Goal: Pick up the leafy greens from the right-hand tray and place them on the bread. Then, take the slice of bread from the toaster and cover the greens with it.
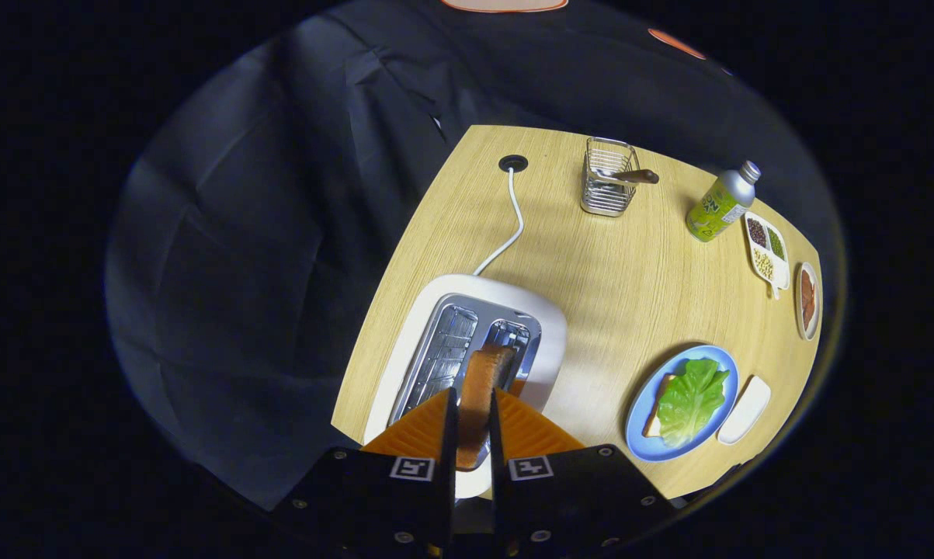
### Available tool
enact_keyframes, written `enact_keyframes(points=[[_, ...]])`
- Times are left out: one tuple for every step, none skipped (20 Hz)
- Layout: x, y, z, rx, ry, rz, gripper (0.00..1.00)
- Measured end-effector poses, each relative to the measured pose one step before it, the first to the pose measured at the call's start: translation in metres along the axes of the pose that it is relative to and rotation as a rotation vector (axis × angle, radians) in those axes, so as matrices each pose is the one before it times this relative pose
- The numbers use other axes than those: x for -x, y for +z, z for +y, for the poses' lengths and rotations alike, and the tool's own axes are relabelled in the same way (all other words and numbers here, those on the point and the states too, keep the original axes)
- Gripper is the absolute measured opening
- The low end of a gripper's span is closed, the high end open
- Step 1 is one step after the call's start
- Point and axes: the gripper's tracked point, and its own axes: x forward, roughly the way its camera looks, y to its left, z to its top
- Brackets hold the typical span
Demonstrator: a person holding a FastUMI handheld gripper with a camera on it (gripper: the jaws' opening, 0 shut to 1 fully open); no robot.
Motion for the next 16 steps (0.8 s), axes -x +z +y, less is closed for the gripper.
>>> enact_keyframes(points=[[0.00518, 0.00133, 0.00153, -0.00185, 0.02007, -0.01618, 0.19], [0.00530, 0.00189, 0.00052, -0.00255, 0.01725, -0.01606, 0.16], [0.00669, 0.00134, 0.00104, -0.00293, 0.02270, -0.01802, 0.16], [0.00712, 0.00311, 0.00016, -0.00957, 0.01922, -0.01792, 0.16], [0.00848, 0.00049, 0.00033, -0.00984, 0.02261, -0.01762, 0.16], [0.00699, 0.00298, -0.00068, -0.01310, 0.01851, -0.01215, 0.16], [0.00884, -0.00032, -0.00078, -0.01352, 0.01954, -0.01203, 0.16], [0.00773, 0.00168, -0.00223, -0.01526, 0.02073, -0.01240, 0.16], [0.00767, 0.00171, -0.00124, -0.01466, 0.01892, -0.01667, 0.16], [0.00705, 0.00244, -0.00380, -0.01552, 0.01517, -0.01488, 0.16], [0.00840, 0.00118, 0.00053, -0.01418, 0.02419, -0.01673, 0.16], [0.00765, 0.00182, -0.00246, -0.01635, 0.01549, -0.01146, 0.15], [0.00936, 0.00034, -0.00369, -0.01209, 0.01201, -0.01346, 0.16], [0.00615, 0.00233, -0.00563, -0.01215, 0.00571, -0.01227, 0.16], [0.00673, 0.00033, -0.00711, -0.01489, 0.00310, -0.01275, 0.16], [0.00565, 0.00107, -0.00944, -0.01178, -0.00179, -0.00872, 0.16]])
